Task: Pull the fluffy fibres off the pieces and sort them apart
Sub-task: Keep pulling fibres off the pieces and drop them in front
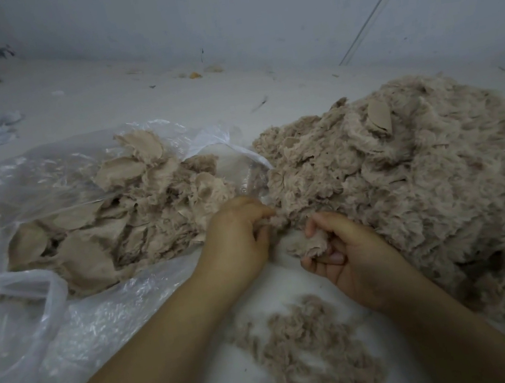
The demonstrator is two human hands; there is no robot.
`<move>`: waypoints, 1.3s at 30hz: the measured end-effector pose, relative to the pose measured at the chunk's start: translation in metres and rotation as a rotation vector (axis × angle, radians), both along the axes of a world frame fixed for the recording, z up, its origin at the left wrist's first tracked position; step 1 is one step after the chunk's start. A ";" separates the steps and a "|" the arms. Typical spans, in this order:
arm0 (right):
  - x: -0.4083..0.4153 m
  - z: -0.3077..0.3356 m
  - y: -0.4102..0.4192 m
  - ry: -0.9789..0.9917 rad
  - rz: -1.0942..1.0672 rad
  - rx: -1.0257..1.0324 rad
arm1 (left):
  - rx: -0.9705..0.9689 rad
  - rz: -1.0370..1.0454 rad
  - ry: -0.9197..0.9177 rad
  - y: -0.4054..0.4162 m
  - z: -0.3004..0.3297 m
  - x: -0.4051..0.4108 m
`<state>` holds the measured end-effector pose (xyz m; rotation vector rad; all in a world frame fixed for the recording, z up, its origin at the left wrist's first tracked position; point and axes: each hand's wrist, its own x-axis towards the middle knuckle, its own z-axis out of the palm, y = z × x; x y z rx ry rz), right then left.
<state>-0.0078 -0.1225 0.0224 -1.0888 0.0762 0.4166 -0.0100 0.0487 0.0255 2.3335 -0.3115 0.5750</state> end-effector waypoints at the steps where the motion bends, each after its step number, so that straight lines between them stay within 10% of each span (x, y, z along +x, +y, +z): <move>1: -0.001 0.000 -0.001 0.000 0.018 0.013 | 0.034 -0.051 0.014 0.000 0.000 -0.001; 39: 0.001 0.001 0.001 -0.011 0.073 -0.004 | -0.723 -0.240 0.163 -0.015 0.016 -0.017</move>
